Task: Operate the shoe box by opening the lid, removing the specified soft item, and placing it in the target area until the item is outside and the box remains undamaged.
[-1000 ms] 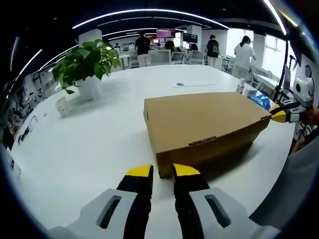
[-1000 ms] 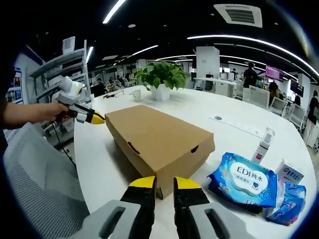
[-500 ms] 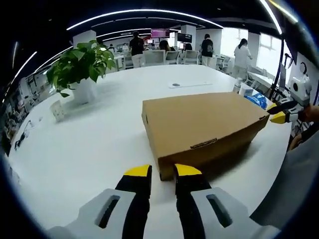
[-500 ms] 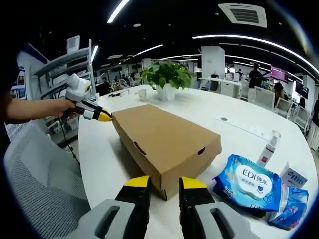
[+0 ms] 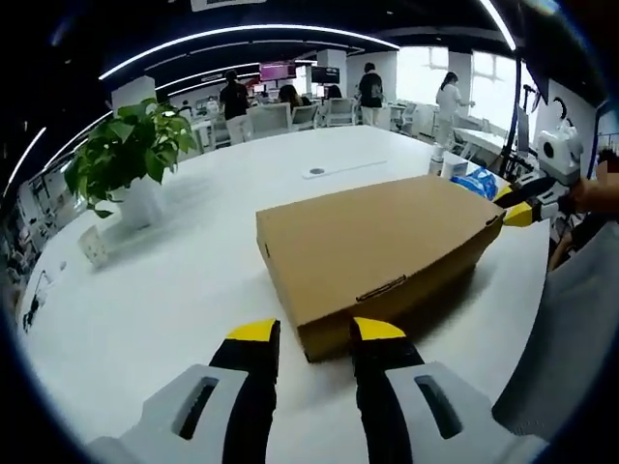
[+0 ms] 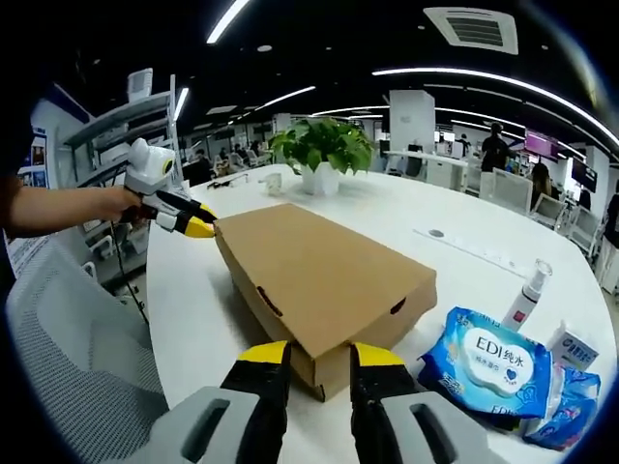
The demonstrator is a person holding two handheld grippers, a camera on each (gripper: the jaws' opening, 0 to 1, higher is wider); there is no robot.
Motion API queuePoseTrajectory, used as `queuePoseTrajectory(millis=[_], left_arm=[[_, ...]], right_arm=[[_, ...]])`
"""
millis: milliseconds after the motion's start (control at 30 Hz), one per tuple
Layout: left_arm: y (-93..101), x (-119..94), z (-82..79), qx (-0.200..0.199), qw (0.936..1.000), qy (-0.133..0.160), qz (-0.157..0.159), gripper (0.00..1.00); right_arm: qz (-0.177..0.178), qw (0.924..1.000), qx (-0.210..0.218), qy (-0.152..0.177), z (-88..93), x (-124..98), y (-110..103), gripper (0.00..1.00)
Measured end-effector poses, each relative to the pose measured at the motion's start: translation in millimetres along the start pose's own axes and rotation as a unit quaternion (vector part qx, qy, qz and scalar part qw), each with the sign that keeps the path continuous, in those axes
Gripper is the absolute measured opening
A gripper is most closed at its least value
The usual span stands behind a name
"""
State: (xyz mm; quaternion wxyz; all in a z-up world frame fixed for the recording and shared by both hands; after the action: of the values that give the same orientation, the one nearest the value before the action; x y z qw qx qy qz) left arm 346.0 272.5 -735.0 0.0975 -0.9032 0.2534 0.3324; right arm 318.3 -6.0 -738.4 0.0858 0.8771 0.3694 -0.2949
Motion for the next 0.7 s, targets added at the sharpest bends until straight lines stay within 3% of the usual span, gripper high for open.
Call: queuePoseTrajectory(millis=[167, 700], left_arm=[[-1.0, 5.7, -1.3, 0.025, 0.9997, 0.0, 0.006, 0.29], [-0.1, 15.1, 3.3, 0.003, 0.9999, -0.012, -0.006, 0.27]], right_arm=[[0.004, 1.0, -0.002, -0.001, 0.4, 2.6, -0.1, 0.21], [0.012, 0.9994, -0.03, -0.014, 4.8, 12.9, 9.8, 0.21]])
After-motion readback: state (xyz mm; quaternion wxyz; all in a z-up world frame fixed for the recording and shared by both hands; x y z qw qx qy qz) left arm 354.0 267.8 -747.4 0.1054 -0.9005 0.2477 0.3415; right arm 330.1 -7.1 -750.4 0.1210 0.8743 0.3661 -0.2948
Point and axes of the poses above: the point that each gripper's makers call its tool centre point, and the gripper's own axes: x roughly forward along the fingers, y roughly to its right, z roughly out of its underside, the point moved 2 cm from there along -x, roughly backward along the fingers, and after that the axes turned 4 degrees about -y, right-handed, at the moved point
